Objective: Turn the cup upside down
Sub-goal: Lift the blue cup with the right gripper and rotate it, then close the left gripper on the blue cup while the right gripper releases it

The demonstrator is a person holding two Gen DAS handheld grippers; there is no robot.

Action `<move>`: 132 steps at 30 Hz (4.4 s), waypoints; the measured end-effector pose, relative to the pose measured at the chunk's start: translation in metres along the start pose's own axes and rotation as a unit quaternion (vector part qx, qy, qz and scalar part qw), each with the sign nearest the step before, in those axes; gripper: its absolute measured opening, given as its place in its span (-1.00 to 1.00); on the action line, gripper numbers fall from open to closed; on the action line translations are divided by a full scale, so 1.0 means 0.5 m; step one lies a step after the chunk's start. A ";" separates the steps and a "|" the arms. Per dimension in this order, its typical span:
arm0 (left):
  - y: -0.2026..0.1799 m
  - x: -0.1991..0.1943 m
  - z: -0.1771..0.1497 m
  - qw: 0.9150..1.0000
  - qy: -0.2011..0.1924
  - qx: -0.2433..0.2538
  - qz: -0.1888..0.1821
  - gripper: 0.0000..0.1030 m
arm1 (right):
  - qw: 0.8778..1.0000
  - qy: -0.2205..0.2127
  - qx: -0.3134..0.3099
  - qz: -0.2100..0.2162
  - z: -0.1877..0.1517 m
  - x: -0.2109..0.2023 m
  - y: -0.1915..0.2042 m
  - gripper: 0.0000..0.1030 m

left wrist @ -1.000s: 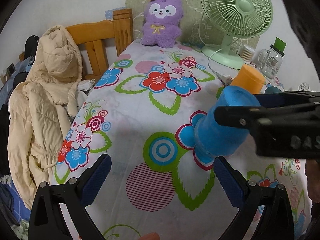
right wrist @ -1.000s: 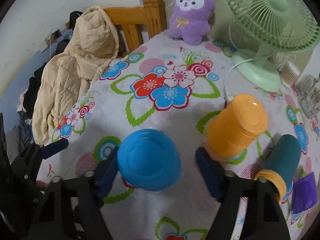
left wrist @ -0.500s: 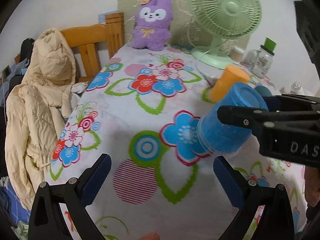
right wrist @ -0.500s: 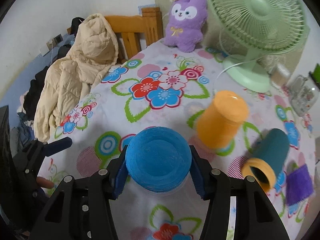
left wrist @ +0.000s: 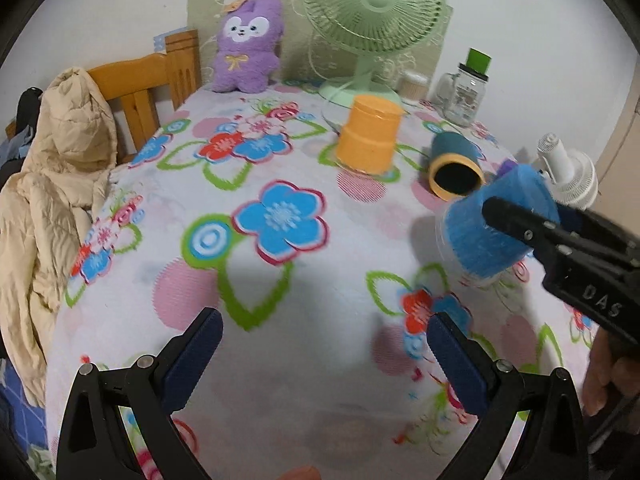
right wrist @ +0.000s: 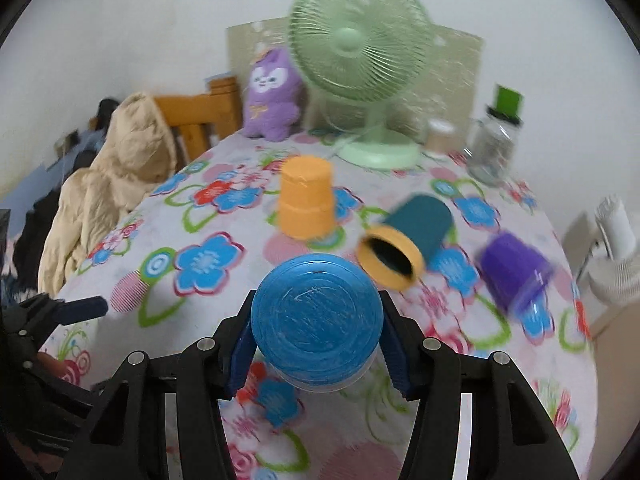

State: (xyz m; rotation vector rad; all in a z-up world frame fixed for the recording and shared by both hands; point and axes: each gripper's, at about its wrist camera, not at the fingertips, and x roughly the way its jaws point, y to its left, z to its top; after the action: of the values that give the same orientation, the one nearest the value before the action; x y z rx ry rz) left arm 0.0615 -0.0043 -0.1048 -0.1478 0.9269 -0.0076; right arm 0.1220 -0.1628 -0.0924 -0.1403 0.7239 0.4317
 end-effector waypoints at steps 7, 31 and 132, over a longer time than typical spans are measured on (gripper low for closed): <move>-0.051 -0.024 -0.029 1.000 0.002 0.015 -0.011 1.00 | 0.999 -0.004 0.026 -0.024 -0.062 -0.016 -0.038 0.12; -0.080 -0.058 -0.048 0.999 -0.007 0.031 -0.012 1.00 | 0.995 0.068 0.066 -0.017 -0.114 -0.082 -0.083 0.41; -0.375 0.031 -0.112 0.998 -0.004 0.066 -0.021 0.19 | 0.978 0.000 0.200 -0.052 -0.362 -0.266 -0.342 0.72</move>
State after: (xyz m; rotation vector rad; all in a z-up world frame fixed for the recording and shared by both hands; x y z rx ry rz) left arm 0.0368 -0.1982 -0.1260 -0.0448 0.9116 -0.1079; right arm -0.0037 -0.4108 -0.1424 0.1993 0.7857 0.1795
